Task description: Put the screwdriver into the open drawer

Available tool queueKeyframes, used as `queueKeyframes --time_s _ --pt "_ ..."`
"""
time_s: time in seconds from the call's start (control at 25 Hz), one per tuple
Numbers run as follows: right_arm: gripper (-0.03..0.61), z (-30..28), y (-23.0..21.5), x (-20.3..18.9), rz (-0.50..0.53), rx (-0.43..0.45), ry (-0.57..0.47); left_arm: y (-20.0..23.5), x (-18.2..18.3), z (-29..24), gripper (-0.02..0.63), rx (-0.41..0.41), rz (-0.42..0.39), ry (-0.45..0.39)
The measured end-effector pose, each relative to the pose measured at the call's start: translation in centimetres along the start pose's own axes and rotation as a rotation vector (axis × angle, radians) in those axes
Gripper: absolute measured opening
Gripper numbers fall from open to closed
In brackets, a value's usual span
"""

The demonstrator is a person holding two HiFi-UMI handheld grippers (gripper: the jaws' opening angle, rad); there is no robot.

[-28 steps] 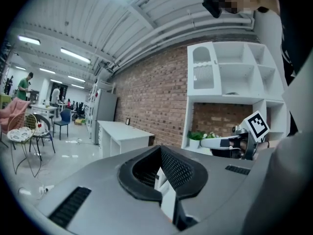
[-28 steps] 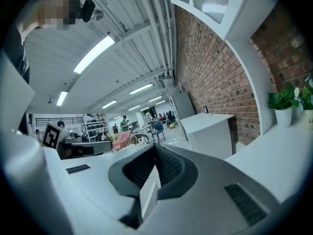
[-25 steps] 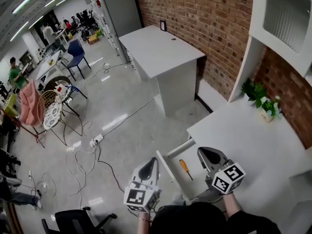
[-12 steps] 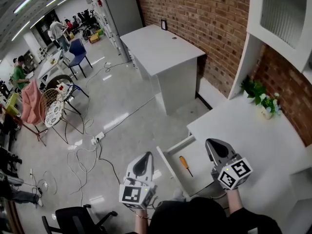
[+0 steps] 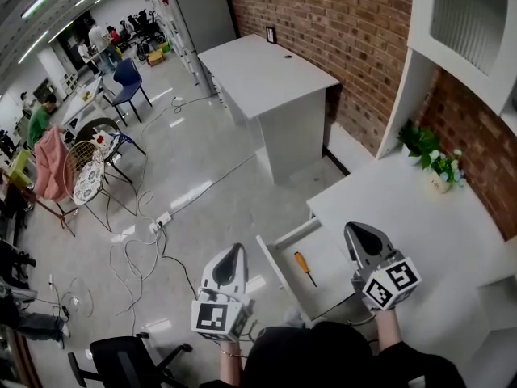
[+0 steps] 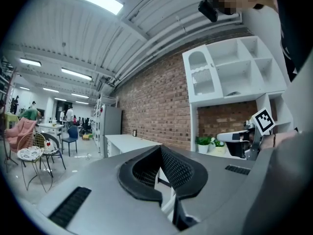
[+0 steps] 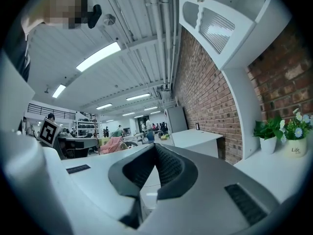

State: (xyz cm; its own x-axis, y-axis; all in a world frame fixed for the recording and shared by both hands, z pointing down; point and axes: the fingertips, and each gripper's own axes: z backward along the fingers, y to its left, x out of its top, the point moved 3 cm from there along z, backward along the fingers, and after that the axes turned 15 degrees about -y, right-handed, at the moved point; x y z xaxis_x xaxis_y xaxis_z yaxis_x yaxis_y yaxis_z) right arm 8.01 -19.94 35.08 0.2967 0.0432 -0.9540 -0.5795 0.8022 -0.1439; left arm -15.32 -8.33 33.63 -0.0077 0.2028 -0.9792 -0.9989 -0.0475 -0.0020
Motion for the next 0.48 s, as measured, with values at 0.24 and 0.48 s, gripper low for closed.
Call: queueKeyframes --time_s 0.24,0.48 --pt "0.015 0.07 -0.24 0.23 0.036 -0.006 0.005 0.19 -0.16 0.22 0.009 0.026 0.002 0.002" --pt "0.015 -0.14 -0.4 0.14 0.043 -0.001 0.007 0.28 -0.13 -0.12 0.009 0.023 -0.005 0.011"
